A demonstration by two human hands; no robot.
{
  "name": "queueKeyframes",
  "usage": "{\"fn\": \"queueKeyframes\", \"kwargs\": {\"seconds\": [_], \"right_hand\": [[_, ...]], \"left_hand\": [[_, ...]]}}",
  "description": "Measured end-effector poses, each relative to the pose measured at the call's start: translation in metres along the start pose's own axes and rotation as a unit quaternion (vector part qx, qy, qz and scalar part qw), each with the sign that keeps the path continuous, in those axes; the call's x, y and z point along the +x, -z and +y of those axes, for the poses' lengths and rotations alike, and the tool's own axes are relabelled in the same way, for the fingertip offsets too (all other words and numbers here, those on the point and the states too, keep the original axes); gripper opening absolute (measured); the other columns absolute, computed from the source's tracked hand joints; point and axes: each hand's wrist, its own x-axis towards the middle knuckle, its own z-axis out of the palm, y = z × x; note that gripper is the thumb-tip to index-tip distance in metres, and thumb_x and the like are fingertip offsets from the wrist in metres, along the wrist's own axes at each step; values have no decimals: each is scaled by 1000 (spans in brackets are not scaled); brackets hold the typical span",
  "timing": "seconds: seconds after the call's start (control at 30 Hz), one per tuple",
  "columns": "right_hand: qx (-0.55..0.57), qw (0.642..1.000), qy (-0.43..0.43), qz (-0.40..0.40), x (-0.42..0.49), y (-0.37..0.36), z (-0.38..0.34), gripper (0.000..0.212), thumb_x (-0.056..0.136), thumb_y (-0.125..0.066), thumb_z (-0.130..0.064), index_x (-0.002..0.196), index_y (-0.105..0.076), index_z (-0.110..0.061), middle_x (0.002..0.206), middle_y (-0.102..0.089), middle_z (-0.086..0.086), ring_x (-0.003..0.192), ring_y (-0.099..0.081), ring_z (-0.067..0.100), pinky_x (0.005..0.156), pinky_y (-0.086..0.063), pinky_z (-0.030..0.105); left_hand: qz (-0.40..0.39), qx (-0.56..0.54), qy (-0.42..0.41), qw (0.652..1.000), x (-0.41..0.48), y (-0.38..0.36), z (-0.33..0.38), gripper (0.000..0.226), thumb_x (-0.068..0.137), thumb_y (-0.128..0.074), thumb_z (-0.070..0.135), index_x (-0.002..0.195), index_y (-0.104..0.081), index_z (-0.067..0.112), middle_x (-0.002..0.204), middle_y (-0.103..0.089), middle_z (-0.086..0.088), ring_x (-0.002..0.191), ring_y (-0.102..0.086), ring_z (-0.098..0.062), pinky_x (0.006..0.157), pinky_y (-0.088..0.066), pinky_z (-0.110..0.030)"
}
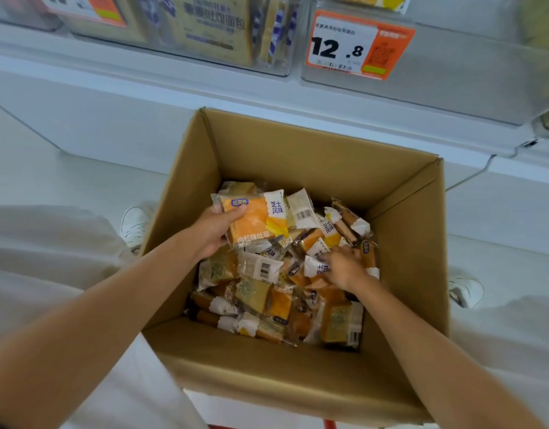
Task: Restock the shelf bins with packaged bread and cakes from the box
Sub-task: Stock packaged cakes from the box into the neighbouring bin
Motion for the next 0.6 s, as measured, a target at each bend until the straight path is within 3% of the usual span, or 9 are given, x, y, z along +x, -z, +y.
{"fn": "queueKeyframes", "kwargs": {"seconds": [0.07, 0.13, 0.2, 0.27, 0.33, 0.4, 0.53, 0.57, 0.6], "right_hand": [[-30, 999, 34, 19, -3, 1, 0, 37, 91, -62, -34, 127, -60, -32, 135, -45, 3, 132, -33, 26, 112, -18, 43], [30, 997, 62, 28, -7, 7, -2, 22, 90, -64, -30, 113, -64, -30, 123, -53, -3, 129, -39, 22, 117, -13, 42], [159, 984, 74, 36, -12, 22, -4, 8, 90, -67, -26, 94, -61, -22, 104, -61, -7, 117, -53, 22, 113, -29, 43], [275, 955, 75, 79, -19, 47, -7, 14, 89, -69, -24, 96, -59, -16, 105, -64, 1, 107, -59, 24, 95, -47, 42], [352, 923, 61, 144, -30, 77, -11, 31, 89, -70, -26, 118, -60, -18, 112, -61, -4, 106, -57, 14, 90, -50, 33], [446, 876, 52, 176, -40, 103, -14, 34, 90, -69, -25, 123, -60, -20, 113, -65, -5, 103, -61, 10, 88, -53, 29], [679, 728, 13, 94, -53, 120, -31, 32, 91, -68, -29, 121, -63, -19, 113, -71, 4, 102, -69, 22, 93, -55, 43], [702, 709, 4, 70, -56, 122, -37, 35, 92, -66, -31, 124, -61, -18, 113, -71, 5, 103, -69, 23, 95, -54, 45], [695, 716, 0, 61, -58, 123, -43, 37, 93, -65, -32, 125, -60, -16, 113, -71, 5, 103, -69, 23, 96, -53, 45]], "left_hand": [[-2, 2, -5, 1000, -2, -4, 0, 33, 92, -66, 22, 124, -58, 16, 109, -71, -8, 99, -67, -22, 94, -52, -41], [0, 3, -13, 1000, -2, -8, 0, 30, 93, -66, 21, 122, -59, 17, 104, -71, -6, 94, -68, -20, 90, -53, -40], [4, -1, -28, 1000, -5, -11, 2, 24, 95, -64, 19, 118, -59, 18, 105, -71, -6, 91, -68, -19, 84, -54, -38], [18, 0, -54, 998, -7, -10, 5, 16, 96, -62, 18, 112, -60, 19, 108, -70, -8, 90, -68, -20, 79, -56, -37], [47, 21, -96, 994, -11, -8, 9, 11, 97, -61, 17, 108, -59, 20, 109, -70, -8, 87, -68, -18, 73, -56, -34], [56, 48, -122, 990, -17, -7, 13, 14, 97, -60, 20, 111, -59, 20, 112, -69, -7, 90, -67, -18, 75, -56, -34], [-29, 71, -94, 993, -38, -25, 24, 43, 93, -59, 51, 119, -63, 18, 117, -71, -12, 100, -69, -27, 76, -59, -38], [-57, 90, -84, 991, -45, -33, 28, 60, 84, -63, 64, 121, -62, 17, 117, -71, -11, 104, -69, -27, 81, -58, -41], [-81, 106, -83, 988, -48, -41, 29, 73, 74, -70, 70, 123, -62, 16, 117, -71, -10, 106, -69, -27, 87, -57, -44]]}}
